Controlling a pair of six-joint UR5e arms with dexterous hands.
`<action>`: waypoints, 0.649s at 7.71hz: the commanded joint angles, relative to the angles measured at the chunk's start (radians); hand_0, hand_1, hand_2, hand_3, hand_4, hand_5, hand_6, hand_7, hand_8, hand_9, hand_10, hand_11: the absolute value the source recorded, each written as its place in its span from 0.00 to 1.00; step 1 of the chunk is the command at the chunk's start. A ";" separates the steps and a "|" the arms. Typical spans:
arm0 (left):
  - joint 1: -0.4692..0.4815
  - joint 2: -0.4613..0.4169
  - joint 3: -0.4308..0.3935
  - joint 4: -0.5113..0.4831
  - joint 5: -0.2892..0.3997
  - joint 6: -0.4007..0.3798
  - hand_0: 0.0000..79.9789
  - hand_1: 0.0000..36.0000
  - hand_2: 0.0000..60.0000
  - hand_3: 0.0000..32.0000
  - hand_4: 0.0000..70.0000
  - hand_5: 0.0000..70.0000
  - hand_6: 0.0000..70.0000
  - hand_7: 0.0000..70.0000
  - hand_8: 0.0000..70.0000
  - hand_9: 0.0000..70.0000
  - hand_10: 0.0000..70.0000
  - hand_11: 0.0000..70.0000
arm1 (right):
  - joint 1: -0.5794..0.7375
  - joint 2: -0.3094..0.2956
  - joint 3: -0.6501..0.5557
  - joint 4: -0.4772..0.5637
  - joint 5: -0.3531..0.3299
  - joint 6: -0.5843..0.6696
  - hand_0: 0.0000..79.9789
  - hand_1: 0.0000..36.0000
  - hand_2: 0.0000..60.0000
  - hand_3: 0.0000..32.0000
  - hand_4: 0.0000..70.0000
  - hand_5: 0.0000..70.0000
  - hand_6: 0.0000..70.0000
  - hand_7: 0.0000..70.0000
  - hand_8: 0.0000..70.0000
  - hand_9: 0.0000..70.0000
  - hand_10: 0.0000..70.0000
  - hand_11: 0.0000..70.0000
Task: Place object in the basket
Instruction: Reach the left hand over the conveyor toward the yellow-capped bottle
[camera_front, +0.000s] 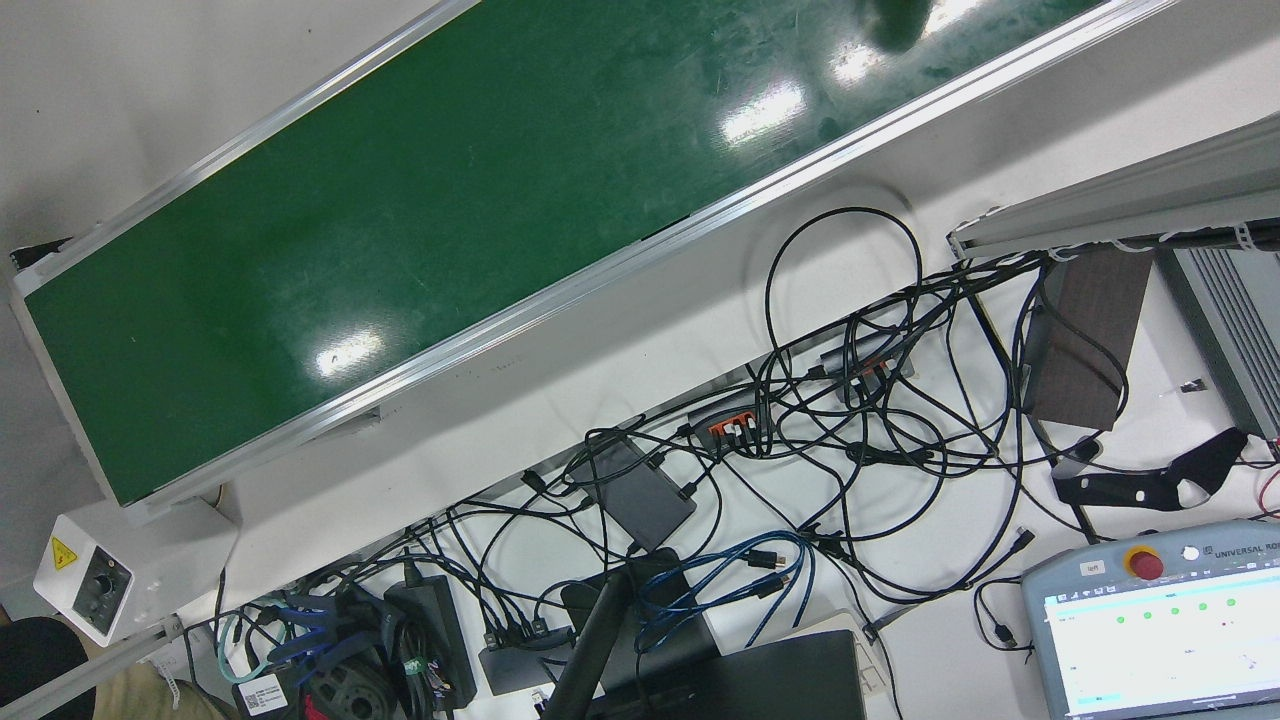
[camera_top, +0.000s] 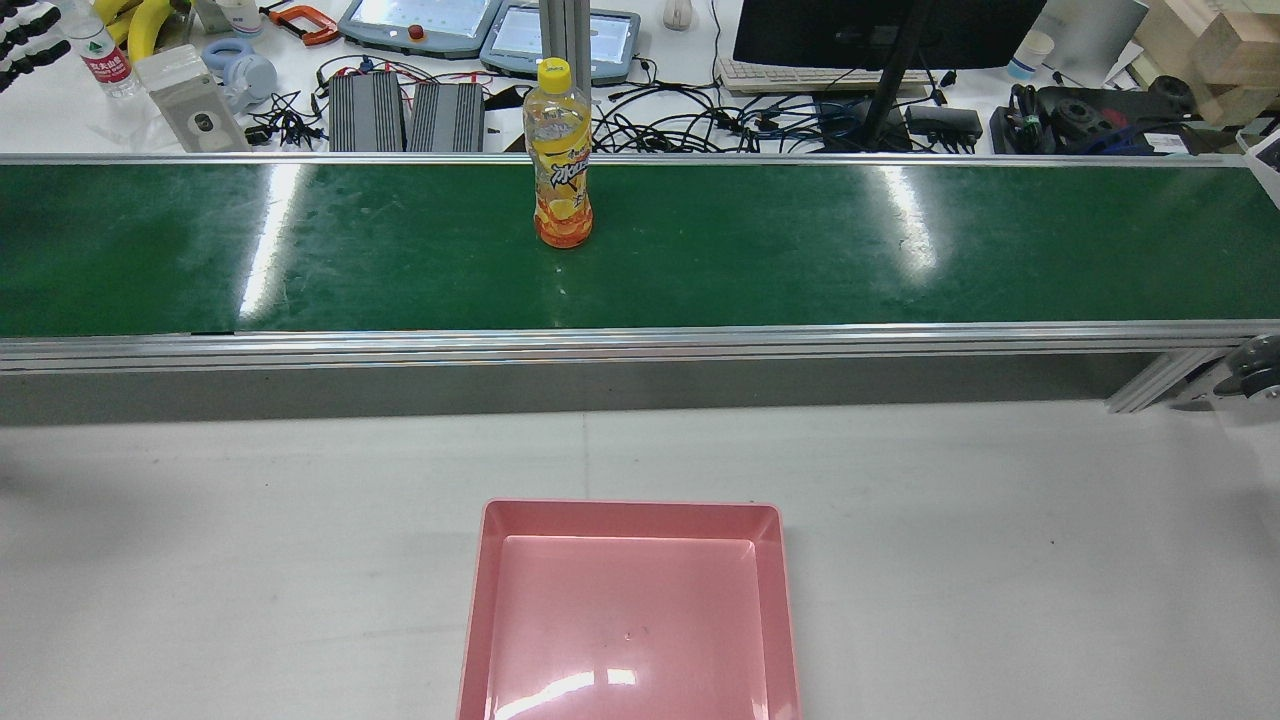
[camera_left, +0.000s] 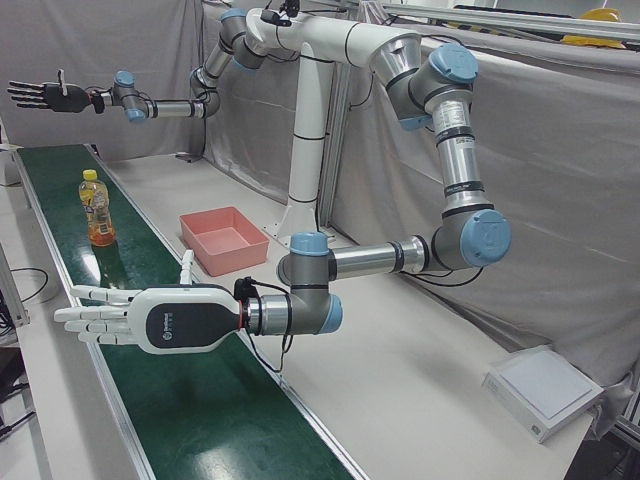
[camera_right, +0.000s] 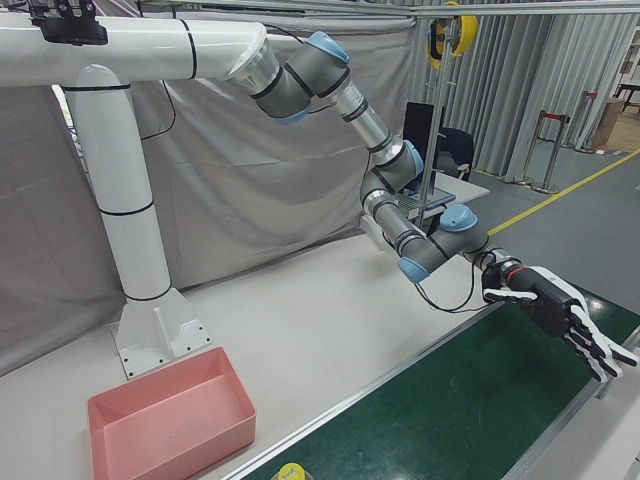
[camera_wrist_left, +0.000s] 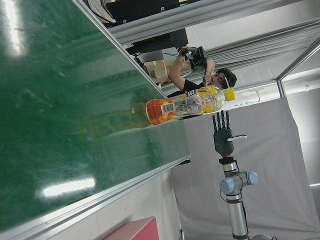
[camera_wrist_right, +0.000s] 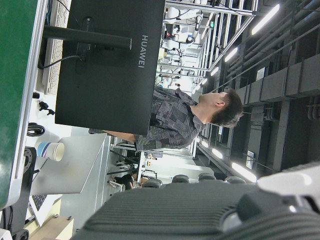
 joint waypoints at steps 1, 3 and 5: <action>0.074 -0.097 0.001 0.100 0.001 0.043 0.61 0.06 0.00 0.00 0.23 0.11 0.00 0.00 0.07 0.13 0.12 0.18 | 0.000 -0.001 -0.001 0.000 0.000 0.000 0.00 0.00 0.00 0.00 0.00 0.00 0.00 0.00 0.00 0.00 0.00 0.00; 0.085 -0.132 0.000 0.128 0.001 0.068 0.60 0.05 0.00 0.00 0.22 0.11 0.00 0.00 0.07 0.13 0.12 0.18 | 0.000 0.000 0.001 0.000 0.000 0.000 0.00 0.00 0.00 0.00 0.00 0.00 0.00 0.00 0.00 0.00 0.00 0.00; 0.196 -0.175 0.007 0.137 -0.002 0.068 0.60 0.05 0.00 0.00 0.22 0.10 0.00 0.00 0.07 0.13 0.12 0.18 | 0.000 0.000 0.001 0.000 0.000 0.000 0.00 0.00 0.00 0.00 0.00 0.00 0.00 0.00 0.00 0.00 0.00 0.00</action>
